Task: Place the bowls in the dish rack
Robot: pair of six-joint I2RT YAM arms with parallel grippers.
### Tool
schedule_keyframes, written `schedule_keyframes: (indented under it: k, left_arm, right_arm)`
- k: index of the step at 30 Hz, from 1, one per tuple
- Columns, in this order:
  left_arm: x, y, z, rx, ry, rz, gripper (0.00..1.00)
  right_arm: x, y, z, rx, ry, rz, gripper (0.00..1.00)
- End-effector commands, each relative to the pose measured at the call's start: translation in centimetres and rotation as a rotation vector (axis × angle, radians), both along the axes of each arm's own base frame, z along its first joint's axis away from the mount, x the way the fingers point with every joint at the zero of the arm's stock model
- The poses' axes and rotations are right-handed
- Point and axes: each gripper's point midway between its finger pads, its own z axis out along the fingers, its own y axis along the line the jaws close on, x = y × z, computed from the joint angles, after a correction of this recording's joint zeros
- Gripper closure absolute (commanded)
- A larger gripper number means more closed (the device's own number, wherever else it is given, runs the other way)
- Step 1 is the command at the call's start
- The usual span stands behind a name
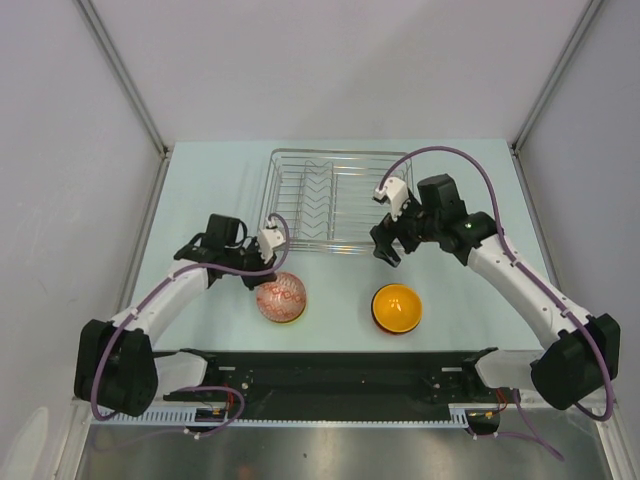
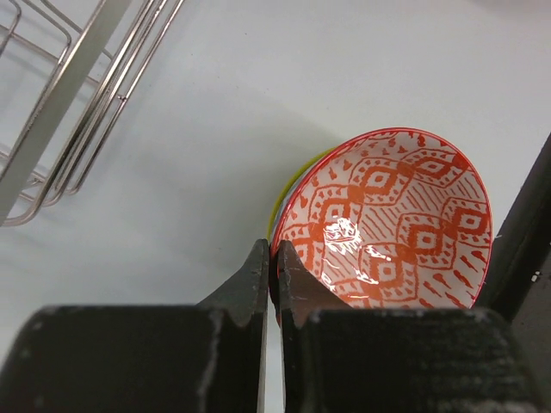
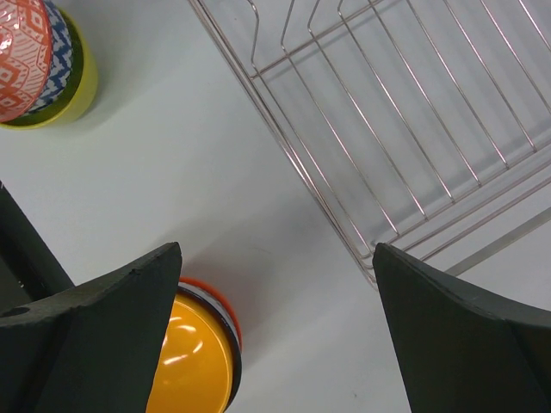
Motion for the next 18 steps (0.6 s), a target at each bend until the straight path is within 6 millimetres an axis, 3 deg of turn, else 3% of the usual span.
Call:
schedule_keyframes:
  k: [1, 7, 11, 12, 14, 15, 18]
  left_arm:
    - [0.5, -1.2, 4.3, -0.068, -0.076, -0.049, 1.0]
    - [0.4, -2.3, 7.7, -0.118, -0.134, -0.092, 1.0]
    - [0.2, -3.9, 10.9, -0.169, -0.212, -0.153, 1.0]
    - [0.2, -4.2, 11.6, -0.174, -0.231, -0.165, 1.0]
    - [0.1, -5.1, 13.8, -0.193, -0.293, -0.201, 1.0]
    - [0.1, -5.4, 14.5, -0.198, -0.316, -0.215, 1.0]
    - [-0.1, -6.4, 16.9, -0.204, -0.379, -0.261, 1.0]
  right_arm:
    - [0.2, 0.6, 1.5, 0.013, -0.023, 0.011, 0.0]
    - [-0.6, 2.4, 2.6, 0.099, 0.072, 0.042, 0.0]
    - [-1.5, 4.7, 4.8, 0.211, 0.164, 0.104, 0.0]
    - [-1.9, 5.6, 6.7, 0.271, 0.187, 0.145, 0.0]
    - [-2.0, 6.7, 7.3, 0.313, 0.252, 0.17, 0.0]
    - [-2.3, 7.4, 8.7, 0.355, 0.266, 0.213, 0.0]
    - [-2.4, 8.9, 9.2, 0.412, 0.377, 0.259, 0.0]
